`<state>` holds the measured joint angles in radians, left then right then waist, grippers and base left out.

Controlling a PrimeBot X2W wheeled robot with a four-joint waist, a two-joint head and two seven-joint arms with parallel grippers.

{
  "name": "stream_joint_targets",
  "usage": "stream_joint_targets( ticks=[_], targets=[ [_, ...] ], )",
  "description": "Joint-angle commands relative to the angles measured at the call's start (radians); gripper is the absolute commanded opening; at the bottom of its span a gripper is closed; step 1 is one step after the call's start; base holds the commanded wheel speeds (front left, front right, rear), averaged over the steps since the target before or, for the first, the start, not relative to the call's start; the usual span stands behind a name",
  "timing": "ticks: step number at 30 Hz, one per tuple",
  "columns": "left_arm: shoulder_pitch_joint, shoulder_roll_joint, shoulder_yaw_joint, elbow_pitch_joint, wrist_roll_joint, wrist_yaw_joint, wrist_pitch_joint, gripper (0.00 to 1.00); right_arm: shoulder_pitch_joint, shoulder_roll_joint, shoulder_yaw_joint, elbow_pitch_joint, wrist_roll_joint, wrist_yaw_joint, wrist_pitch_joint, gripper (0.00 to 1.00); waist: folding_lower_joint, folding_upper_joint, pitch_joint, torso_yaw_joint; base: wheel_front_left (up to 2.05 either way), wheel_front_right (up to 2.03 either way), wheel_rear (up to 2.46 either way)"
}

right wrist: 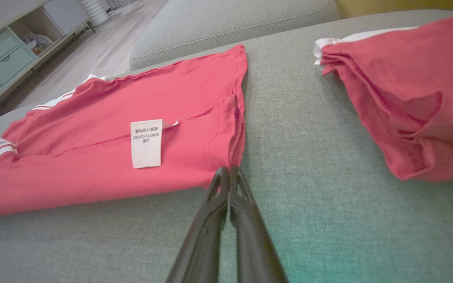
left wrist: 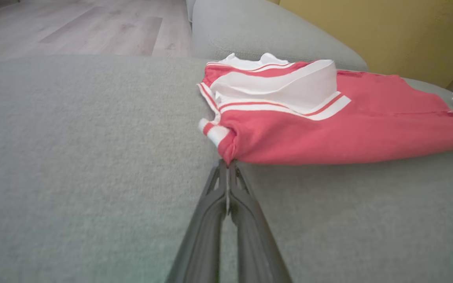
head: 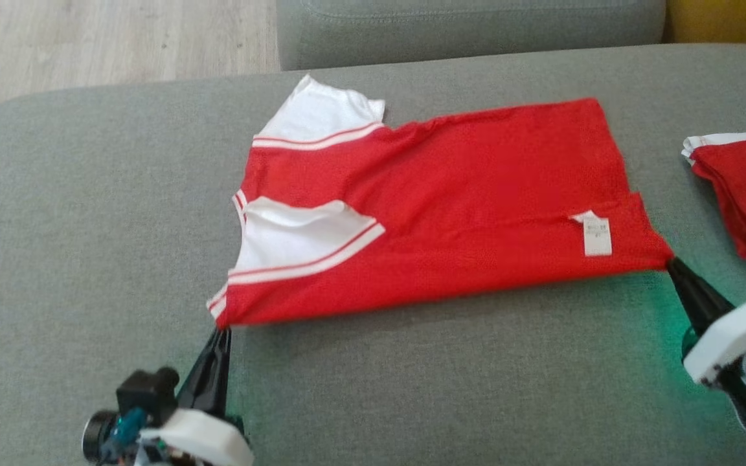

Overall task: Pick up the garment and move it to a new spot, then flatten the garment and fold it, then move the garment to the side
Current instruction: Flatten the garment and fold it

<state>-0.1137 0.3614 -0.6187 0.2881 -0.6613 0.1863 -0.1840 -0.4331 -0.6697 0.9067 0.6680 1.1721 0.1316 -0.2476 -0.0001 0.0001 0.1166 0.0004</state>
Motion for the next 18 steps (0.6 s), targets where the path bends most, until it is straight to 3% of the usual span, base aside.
stream_joint_targets(
  ticks=[1, 10, 18],
  targets=[
    [-0.003, 0.035, 0.034, -0.039, -0.011, 0.012, 0.002, 0.00, 0.032, -0.052, -0.007, -0.023, 0.007, -0.001, -0.014, 0.00, 0.0001, -0.0001, -0.004, 0.002, 0.00, 0.00, 0.00],
    [0.138, 0.085, 0.037, -0.163, -0.062, 0.048, 0.062, 0.00, 0.215, -0.151, -0.038, -0.142, 0.031, -0.001, -0.014, 0.00, 0.0001, -0.0001, -0.017, 0.002, 0.00, 0.00, 0.00],
    [0.228, 0.130, 0.019, -0.246, -0.099, 0.069, 0.148, 0.00, 0.318, -0.201, -0.064, -0.229, 0.022, -0.001, -0.014, 0.00, 0.0001, -0.0001, -0.026, -0.003, 0.00, 0.00, 0.00]
  ],
)
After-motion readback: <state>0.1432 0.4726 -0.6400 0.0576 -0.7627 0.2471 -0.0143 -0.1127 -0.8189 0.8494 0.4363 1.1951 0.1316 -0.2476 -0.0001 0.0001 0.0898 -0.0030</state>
